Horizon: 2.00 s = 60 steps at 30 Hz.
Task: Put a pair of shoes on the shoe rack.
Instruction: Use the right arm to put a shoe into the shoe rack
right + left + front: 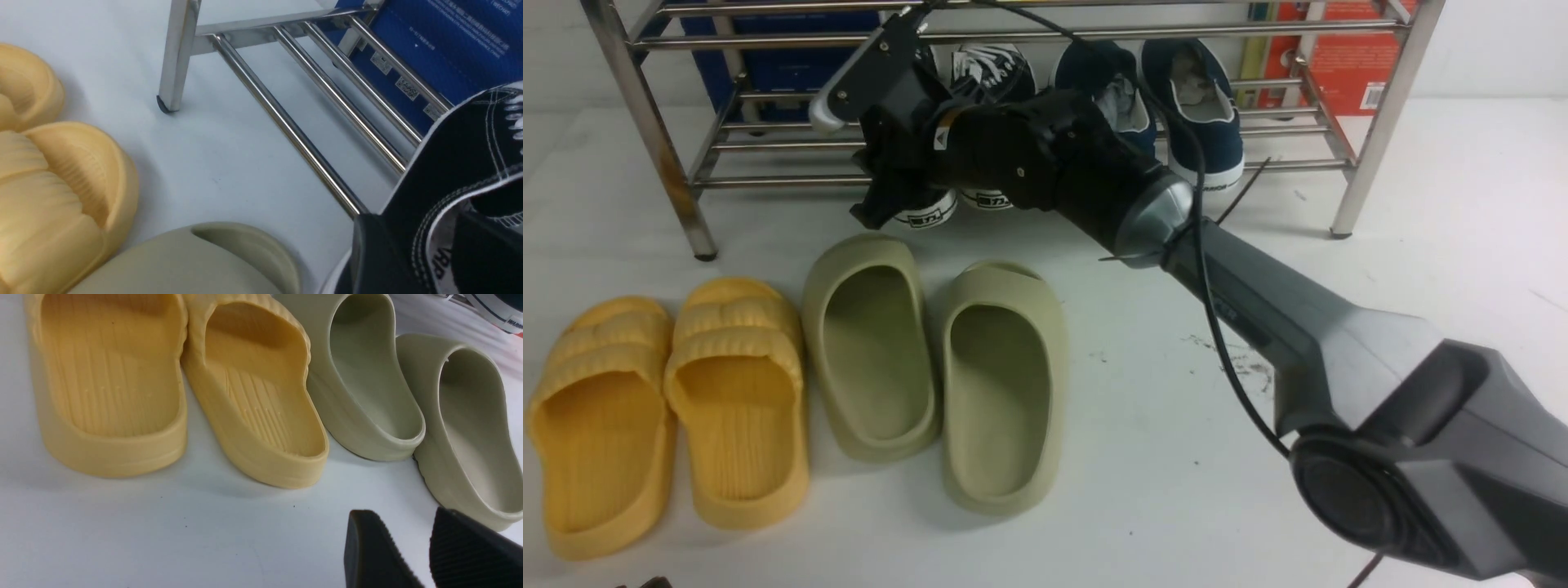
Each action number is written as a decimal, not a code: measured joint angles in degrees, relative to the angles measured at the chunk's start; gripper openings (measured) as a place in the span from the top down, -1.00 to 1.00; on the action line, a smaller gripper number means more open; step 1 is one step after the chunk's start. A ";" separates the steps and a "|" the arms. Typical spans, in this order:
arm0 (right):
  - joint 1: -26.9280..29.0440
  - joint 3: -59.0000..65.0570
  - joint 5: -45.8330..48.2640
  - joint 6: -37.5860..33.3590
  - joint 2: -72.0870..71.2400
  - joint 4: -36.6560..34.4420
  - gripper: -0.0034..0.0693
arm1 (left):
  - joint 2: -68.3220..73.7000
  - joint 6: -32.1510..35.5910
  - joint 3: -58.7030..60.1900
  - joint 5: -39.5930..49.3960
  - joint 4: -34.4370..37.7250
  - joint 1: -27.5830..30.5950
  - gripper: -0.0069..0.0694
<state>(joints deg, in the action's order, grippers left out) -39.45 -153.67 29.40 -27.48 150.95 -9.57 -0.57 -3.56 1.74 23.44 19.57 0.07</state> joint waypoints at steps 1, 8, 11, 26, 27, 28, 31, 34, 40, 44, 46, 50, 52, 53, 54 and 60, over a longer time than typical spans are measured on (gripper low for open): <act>0.13 0.00 0.77 0.00 -0.13 0.27 0.06 | 0.00 0.00 0.00 0.00 0.00 0.00 0.19; 0.07 -0.26 1.96 0.00 -0.87 0.63 0.01 | 0.00 0.00 0.00 0.00 0.00 0.00 0.19; -0.15 -0.26 4.57 0.08 -2.08 0.63 0.01 | 0.00 0.00 0.00 0.00 0.00 0.00 0.19; -2.98 -0.76 36.60 27.10 -10.83 0.01 0.42 | 0.00 0.00 0.00 0.00 0.00 0.00 0.19; -2.92 -0.76 36.68 28.18 -10.37 0.40 0.47 | 0.00 0.00 0.00 0.00 0.00 0.00 0.19; -2.87 -0.76 36.68 28.83 -10.08 0.57 0.50 | 0.00 0.00 0.00 0.00 0.00 0.00 0.19; -2.69 -0.76 35.42 31.16 -7.19 1.63 0.74 | 0.00 0.00 0.00 0.00 0.00 0.00 0.19; -2.50 -0.76 31.35 31.71 -4.13 1.98 0.88 | 0.00 0.00 0.00 0.00 0.00 0.00 0.19; -1.75 -0.76 24.58 34.08 -2.08 5.24 0.88 | 0.00 0.00 0.00 0.00 0.00 0.00 0.19; -1.64 -0.76 20.42 35.55 -1.73 7.41 0.87 | 0.00 0.00 0.00 0.00 0.00 0.00 0.19; -1.64 -0.76 18.57 35.84 -1.69 7.54 0.87 | 0.00 0.00 0.00 0.00 0.00 0.00 0.19; -1.64 -0.76 15.17 35.96 -1.62 8.02 0.86 | 0.00 0.00 0.00 0.00 0.00 0.00 0.19; -1.64 -0.76 12.58 35.98 -1.29 8.19 0.87 | 0.00 0.00 0.00 0.00 0.00 0.00 0.19; -1.64 -0.76 12.39 35.98 -1.23 8.19 0.86 | 0.00 0.00 0.00 0.00 0.00 0.00 0.19; -1.64 -0.76 12.34 35.98 -1.23 8.19 0.86 | 0.00 0.00 0.00 0.00 0.00 0.00 0.19; -1.81 -0.76 19.70 35.98 -2.02 3.01 0.84 | 0.00 0.00 0.00 0.00 0.00 0.00 0.19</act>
<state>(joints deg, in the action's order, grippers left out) -41.26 -154.43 49.11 8.50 148.93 -6.56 -0.57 -3.56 1.74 23.44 19.57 0.07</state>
